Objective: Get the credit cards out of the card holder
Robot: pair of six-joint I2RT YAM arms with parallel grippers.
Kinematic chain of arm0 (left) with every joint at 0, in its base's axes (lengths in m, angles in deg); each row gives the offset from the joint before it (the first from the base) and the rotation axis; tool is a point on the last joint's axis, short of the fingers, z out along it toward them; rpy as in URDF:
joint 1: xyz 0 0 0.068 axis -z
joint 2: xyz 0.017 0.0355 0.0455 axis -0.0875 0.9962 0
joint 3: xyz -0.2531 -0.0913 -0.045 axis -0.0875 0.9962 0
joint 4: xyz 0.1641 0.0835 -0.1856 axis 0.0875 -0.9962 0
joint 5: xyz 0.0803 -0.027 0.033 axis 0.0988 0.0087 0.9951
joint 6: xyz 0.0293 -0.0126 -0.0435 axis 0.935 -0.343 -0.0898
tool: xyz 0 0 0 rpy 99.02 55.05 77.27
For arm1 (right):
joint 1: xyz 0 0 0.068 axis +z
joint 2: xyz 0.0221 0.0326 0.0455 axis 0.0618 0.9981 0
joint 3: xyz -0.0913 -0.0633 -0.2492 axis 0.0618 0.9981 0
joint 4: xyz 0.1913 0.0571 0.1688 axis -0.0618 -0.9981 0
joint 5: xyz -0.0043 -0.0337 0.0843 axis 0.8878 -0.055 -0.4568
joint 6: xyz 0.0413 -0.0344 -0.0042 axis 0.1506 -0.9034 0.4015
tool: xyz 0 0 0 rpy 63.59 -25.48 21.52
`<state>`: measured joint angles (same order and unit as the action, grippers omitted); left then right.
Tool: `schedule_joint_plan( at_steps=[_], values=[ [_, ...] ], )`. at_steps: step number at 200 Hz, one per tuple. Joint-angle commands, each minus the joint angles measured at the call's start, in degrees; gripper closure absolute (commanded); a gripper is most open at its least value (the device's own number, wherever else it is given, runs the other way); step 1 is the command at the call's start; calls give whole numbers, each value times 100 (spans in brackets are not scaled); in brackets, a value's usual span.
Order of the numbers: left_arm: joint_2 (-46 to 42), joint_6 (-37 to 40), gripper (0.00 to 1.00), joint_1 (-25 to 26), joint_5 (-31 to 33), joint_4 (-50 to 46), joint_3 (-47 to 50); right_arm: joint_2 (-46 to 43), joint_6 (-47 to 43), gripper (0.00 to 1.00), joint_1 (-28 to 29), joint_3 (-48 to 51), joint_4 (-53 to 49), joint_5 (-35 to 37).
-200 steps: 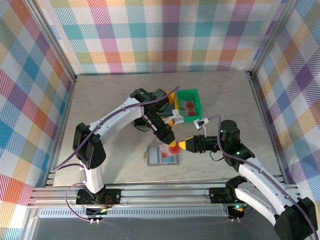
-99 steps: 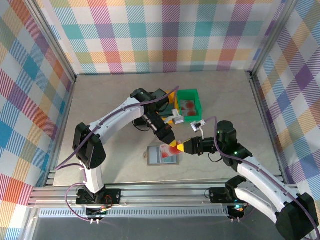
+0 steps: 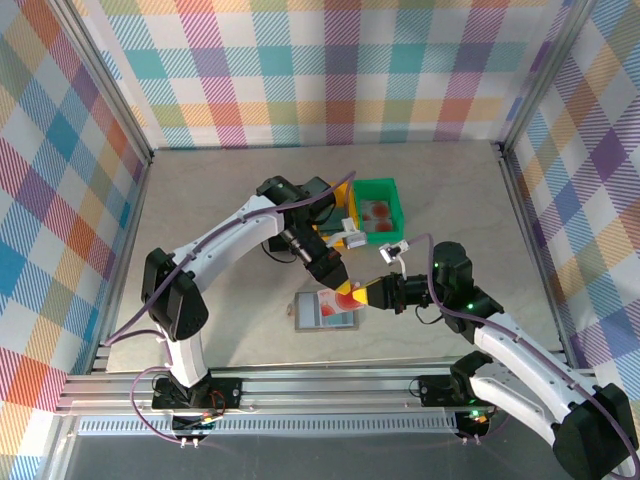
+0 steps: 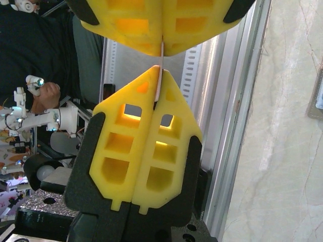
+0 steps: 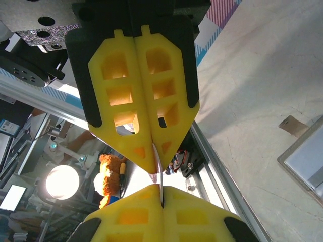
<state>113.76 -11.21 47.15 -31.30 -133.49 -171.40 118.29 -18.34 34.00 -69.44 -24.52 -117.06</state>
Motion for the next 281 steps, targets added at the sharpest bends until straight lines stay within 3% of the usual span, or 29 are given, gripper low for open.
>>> schedule_joint_plan(
  at_steps=[1, 61, 101, 118, 127, 140, 152, 173, 222, 240, 281],
  values=[
    [-351, 151, 97, -69, -187, 39, -71, -72, -119, 100, 59, 9, -48, -9],
    [-1203, -449, 73, -90, 414, 684, -74, -100, -197, 100, 57, -100, -175, 432],
    [-2028, -1064, 65, -164, 1391, 1441, 131, 104, -377, 100, -54, -394, -407, 666],
    [-2655, -1378, 51, -208, 1891, 2056, 590, 112, -495, 100, -344, -580, -714, 928],
    [-3033, -1592, 38, -214, 2353, 2454, 903, 170, -505, 100, -544, -689, -819, 1065],
    [-3583, -1754, 35, -214, 2826, 2923, 1463, 420, -625, 100, -848, -988, -1238, 1479],
    [-4065, -2016, 13, -214, 3456, 3318, 1953, 798, -739, 100, -1082, -1294, -1480, 1747],
    [-4772, -2365, 0, -219, 4237, 3801, 2736, 1562, -928, 100, -1337, -1879, -1892, 2102],
    [-5675, -2698, 0, -215, 5563, 4070, 3745, 3321, -1571, 100, -1533, -3457, -3036, 3382],
    [-5776, -2729, 0, -227, 5877, 4150, 3863, 3767, -1665, 100, -1584, -3843, -3093, 3481],
    [-5493, -2736, 0, -218, 5973, 4253, 3866, 4757, -1882, 100, -1672, -4689, -3561, 3913]
  ],
)
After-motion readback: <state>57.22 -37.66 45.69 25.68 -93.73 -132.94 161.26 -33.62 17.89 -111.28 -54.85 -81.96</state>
